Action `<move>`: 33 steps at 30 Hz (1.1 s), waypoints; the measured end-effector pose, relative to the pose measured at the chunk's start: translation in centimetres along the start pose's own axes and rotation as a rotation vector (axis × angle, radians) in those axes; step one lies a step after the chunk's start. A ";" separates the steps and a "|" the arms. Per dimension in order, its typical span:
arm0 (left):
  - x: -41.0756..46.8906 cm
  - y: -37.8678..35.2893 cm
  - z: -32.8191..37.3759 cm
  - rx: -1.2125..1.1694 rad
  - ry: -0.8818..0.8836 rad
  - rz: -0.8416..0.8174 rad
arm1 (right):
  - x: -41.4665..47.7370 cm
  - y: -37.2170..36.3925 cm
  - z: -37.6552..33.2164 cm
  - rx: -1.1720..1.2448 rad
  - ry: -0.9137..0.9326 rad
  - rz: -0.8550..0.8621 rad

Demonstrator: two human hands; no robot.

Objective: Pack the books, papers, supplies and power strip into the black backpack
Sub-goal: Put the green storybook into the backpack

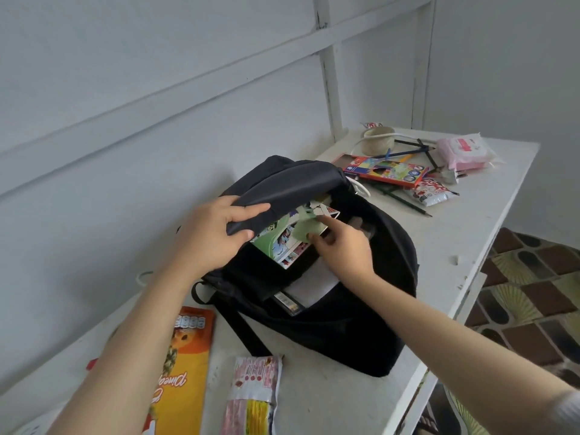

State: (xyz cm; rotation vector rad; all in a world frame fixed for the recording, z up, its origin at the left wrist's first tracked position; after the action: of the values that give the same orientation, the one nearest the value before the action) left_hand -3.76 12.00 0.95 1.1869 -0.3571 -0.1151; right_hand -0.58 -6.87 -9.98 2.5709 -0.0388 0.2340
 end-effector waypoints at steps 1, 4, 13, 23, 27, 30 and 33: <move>0.0 -0.1 -0.2 0.000 0.004 -0.005 | -0.5 -0.2 -0.1 -0.246 0.169 0.141; -0.1 -0.2 -0.5 -0.006 0.019 -0.006 | -1.5 -1.8 -0.5 -0.516 0.566 0.158; -0.2 0.4 0.0 -0.024 -0.024 0.016 | 1.7 -3.9 -0.3 -0.678 0.478 -0.223; -0.4 0.4 -0.5 -0.081 -0.010 0.026 | 0.8 -4.6 0.1 -0.552 0.438 -0.205; -0.1 0.4 -0.5 -0.097 -0.014 0.029 | -0.3 -4.9 0.8 -0.586 0.421 -0.308; -0.1 0.4 -0.5 -0.099 0.006 0.030 | 0.7 -5.0 0.6 -0.645 0.426 -0.313; -0.2 0.3 -0.5 -0.111 -0.006 0.031 | 1.1 -5.0 0.5 -0.678 0.433 -0.306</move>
State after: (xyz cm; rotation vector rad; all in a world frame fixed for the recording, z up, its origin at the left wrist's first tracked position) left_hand -3.85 12.61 0.98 1.0713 -0.3698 -0.1103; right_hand 0.95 -2.85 -12.88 1.7822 0.3700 0.5475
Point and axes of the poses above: each hand's wrist, its own x-axis towards the middle knuckle, its own y-axis out of the back of the hand, z = x × y, the point moved 3 cm from there along x, towards the middle knuckle, and after that the axes turned 5 degrees about -z, right-handed, at the moved point
